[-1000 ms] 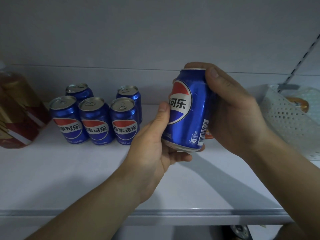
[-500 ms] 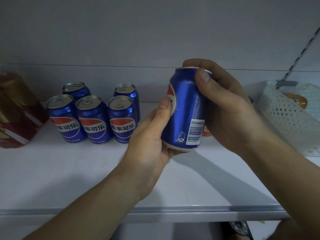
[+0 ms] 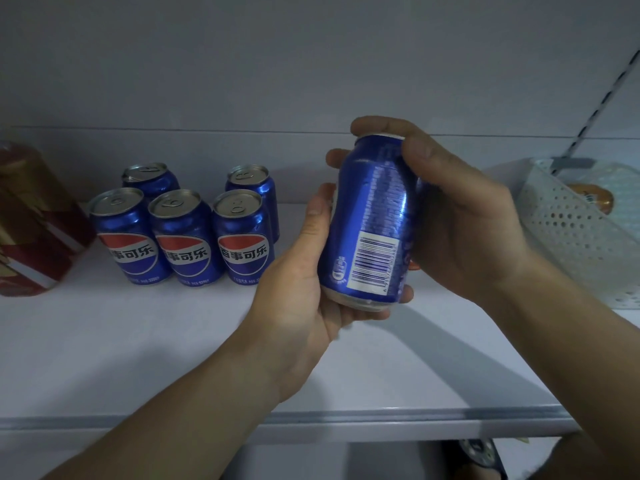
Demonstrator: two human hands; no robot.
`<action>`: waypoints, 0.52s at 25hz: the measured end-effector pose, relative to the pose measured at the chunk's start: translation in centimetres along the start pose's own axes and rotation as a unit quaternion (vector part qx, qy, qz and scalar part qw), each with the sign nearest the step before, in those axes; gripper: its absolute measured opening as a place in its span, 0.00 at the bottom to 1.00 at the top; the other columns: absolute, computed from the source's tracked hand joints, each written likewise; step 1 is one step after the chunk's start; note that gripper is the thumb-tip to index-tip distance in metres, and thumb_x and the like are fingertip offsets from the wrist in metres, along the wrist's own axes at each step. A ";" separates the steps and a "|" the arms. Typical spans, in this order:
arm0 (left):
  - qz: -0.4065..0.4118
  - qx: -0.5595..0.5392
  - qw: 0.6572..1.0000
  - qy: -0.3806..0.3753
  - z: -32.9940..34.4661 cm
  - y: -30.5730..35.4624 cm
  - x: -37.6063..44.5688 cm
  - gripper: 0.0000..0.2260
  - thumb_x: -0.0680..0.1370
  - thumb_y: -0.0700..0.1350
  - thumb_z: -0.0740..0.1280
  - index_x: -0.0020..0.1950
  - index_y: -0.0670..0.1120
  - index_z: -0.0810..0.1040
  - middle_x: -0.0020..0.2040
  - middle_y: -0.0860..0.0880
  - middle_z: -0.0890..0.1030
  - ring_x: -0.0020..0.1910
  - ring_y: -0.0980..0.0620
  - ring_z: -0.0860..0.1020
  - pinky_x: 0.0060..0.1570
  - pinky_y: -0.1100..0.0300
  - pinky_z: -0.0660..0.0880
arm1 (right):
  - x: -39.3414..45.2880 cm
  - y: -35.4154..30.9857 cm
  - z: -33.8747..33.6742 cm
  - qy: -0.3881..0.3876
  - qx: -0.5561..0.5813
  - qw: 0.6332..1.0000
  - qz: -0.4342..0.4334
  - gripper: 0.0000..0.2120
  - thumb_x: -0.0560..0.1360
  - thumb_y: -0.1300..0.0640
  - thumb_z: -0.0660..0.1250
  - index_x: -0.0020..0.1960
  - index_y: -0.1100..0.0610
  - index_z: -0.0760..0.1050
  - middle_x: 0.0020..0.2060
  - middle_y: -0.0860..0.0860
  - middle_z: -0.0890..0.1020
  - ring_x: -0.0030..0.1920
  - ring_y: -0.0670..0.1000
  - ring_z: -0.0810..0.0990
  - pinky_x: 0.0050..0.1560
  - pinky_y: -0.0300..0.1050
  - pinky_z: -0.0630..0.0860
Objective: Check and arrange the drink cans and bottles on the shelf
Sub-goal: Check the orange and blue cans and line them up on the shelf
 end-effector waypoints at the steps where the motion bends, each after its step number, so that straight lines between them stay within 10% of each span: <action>1: 0.002 -0.008 1.000 0.002 0.0 0.1 0.0 0.29 0.71 0.63 0.60 0.64 0.49 0.80 0.55 0.42 0.86 0.48 0.38 0.86 0.39 0.52 0.83 | -0.1 -0.1 0.0 -0.007 0.001 1.000 -0.004 0.18 0.77 0.55 0.62 0.65 0.58 0.75 0.61 0.68 0.80 0.57 0.61 0.79 0.60 0.62 0.77; 5: 0.096 0.045 0.994 0.020 -0.3 1.3 0.0 0.22 0.75 0.58 0.66 0.64 0.47 0.78 0.57 0.47 0.86 0.57 0.46 0.84 0.61 0.40 0.78 | -0.2 -0.7 -0.2 0.031 -0.024 0.999 -0.038 0.13 0.75 0.57 0.68 0.59 0.56 0.77 0.51 0.64 0.82 0.50 0.60 0.81 0.53 0.60 0.78; 9: 0.120 0.053 0.991 0.016 -0.4 1.1 0.2 0.24 0.73 0.56 0.66 0.64 0.43 0.77 0.56 0.42 0.85 0.55 0.41 0.84 0.58 0.37 0.78 | -0.3 -0.7 0.0 0.084 -0.066 0.993 -0.054 0.12 0.73 0.53 0.74 0.54 0.55 0.79 0.43 0.51 0.84 0.43 0.52 0.83 0.47 0.52 0.80; 13: 0.120 0.028 0.992 0.008 -0.2 1.0 0.1 0.19 0.74 0.59 0.67 0.57 0.48 0.83 0.54 0.44 0.86 0.53 0.43 0.85 0.55 0.40 0.80 | -0.4 -0.4 -0.2 0.059 -0.046 0.997 -0.034 0.13 0.76 0.53 0.67 0.59 0.55 0.78 0.54 0.67 0.81 0.50 0.67 0.82 0.47 0.79 0.74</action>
Point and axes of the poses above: each hand's wrist, its own x-axis towards the middle knuckle, its own z-axis out of the palm, y = z × x, the point moved 6 cm from there along x, towards the middle knuckle
